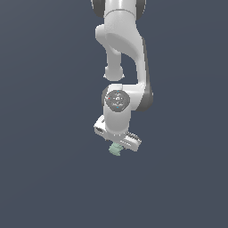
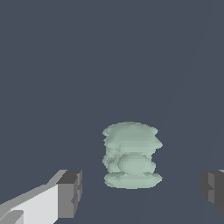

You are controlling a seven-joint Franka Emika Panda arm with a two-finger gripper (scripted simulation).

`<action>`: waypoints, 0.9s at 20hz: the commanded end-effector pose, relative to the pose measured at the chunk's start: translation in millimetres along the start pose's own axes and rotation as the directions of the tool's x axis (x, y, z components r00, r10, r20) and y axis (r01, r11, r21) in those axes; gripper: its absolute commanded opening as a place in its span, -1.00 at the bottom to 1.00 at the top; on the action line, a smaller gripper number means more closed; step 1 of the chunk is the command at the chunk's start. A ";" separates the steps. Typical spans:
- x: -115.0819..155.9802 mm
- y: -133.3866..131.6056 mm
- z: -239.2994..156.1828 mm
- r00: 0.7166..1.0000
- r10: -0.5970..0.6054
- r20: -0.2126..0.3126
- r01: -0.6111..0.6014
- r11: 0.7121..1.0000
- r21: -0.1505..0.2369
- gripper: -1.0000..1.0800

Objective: Pick up the object and move it to a goal position.

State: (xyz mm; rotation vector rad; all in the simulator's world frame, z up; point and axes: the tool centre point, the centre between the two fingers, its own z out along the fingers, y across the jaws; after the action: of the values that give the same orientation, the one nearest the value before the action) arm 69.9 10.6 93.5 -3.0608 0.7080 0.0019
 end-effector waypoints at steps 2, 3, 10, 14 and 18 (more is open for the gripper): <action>0.0 -0.1 3.4 1.000 0.000 0.000 0.000 1.000 0.000 0.92; 0.0 0.0 6.2 1.000 0.001 0.000 -0.001 1.000 0.000 0.92; -0.5 0.6 40.9 1.000 0.004 -0.001 -0.004 1.000 0.000 0.92; -0.1 0.2 50.5 1.000 0.005 -0.001 -0.005 1.000 0.000 0.92; 0.8 -0.2 50.2 1.000 0.005 -0.001 -0.005 1.000 0.000 -1.00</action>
State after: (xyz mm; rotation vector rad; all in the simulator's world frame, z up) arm 70.0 10.4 43.0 -3.0594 0.7151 0.0019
